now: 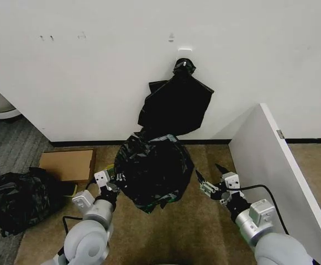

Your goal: Place the garbage bag over the trash bin.

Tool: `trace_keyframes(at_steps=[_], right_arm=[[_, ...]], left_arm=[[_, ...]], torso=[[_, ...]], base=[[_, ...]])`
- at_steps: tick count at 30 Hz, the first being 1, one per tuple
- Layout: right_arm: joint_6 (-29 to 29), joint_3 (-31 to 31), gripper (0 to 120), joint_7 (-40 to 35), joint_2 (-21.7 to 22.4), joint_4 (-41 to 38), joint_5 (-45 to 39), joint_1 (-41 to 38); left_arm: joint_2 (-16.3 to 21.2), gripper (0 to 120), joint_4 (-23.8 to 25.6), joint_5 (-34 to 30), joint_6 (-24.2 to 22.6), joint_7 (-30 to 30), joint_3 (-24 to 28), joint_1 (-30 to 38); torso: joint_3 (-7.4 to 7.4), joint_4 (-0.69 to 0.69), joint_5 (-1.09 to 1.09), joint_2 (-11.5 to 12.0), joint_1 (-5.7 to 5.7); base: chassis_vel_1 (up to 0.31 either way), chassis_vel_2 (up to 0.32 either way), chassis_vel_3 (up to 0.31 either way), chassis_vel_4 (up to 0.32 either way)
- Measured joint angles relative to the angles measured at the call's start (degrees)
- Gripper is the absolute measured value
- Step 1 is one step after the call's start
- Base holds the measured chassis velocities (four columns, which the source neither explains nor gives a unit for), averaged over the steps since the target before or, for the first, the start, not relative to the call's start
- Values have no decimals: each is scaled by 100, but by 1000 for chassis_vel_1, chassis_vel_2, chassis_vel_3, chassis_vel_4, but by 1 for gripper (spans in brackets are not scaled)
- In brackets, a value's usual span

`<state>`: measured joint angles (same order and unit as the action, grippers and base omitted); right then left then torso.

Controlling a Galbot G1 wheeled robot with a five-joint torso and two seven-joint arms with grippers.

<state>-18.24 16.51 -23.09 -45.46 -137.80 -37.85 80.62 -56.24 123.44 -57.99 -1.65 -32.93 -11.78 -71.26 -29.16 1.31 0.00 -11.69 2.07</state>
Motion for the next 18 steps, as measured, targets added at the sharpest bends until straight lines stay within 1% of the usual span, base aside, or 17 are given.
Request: trace_keyframes(at_steps=[1, 3, 5, 9, 11, 13, 14, 16, 17, 18], right_arm=[[-88, -14, 97, -13, 20, -120, -247, 46], [-122, -94, 100, 118, 59, -247, -389, 133], [-120, -197, 100, 532, 95, -351, -352, 255], [-174, -342, 100, 857, 138, -477, -435, 295], [-370, -408, 100, 727, 144, -544, -1094, 247], [-619, -417, 100, 379, 102, -554, -1965, 148], [-773, -410, 100, 37, 19, -558, -2780, 47], [-789, -409, 100, -18, 0, -558, -2922, 35], [-826, -405, 100, -276, -130, -559, -3561, -8], [-823, -410, 100, -373, -212, -559, -3811, -17]], left_arm=[[2, 0, -2, -15, 3, -24, -71, -23], [12, 0, 6, -45, 4, -53, -146, -47], [16, 0, 31, -53, -5, -85, -161, -33], [9, 0, 49, -56, -23, -141, -85, 32], [1, 0, 74, -59, -26, -154, -44, 55], [-13, 0, 111, -62, -26, -154, -14, 63], [-29, 0, 138, -63, -25, -154, 9, 64], [-31, 0, 141, -63, -25, -155, 12, 64], [-46, 0, 159, -63, -22, -154, 29, 64], [-50, 0, 163, -63, -21, -153, 37, 63]], torso=[[0, 0, 0, 0, 0], [0, 0, -2, 0, 0], [0, 1, 1, 0, 0], [0, 2, 0, 0, 0], [0, 2, -1, 0, 0], [0, 1, 0, 0, 0], [0, 0, 0, 0, 0], [0, 0, 0, 0, 0], [0, 0, 0, 0, 0], [0, 0, -1, 0, 0]], base=[[0, 0, 0, 0], [0, 0, 0, 0], [0, 0, 0, 0], [0, 0, 0, 0], [0, 0, 0, 0], [0, 0, 0, 0], [0, 0, 0, 0], [0, 0, 0, 0], [0, 0, 0, 0], [0, 0, 0, 0]])
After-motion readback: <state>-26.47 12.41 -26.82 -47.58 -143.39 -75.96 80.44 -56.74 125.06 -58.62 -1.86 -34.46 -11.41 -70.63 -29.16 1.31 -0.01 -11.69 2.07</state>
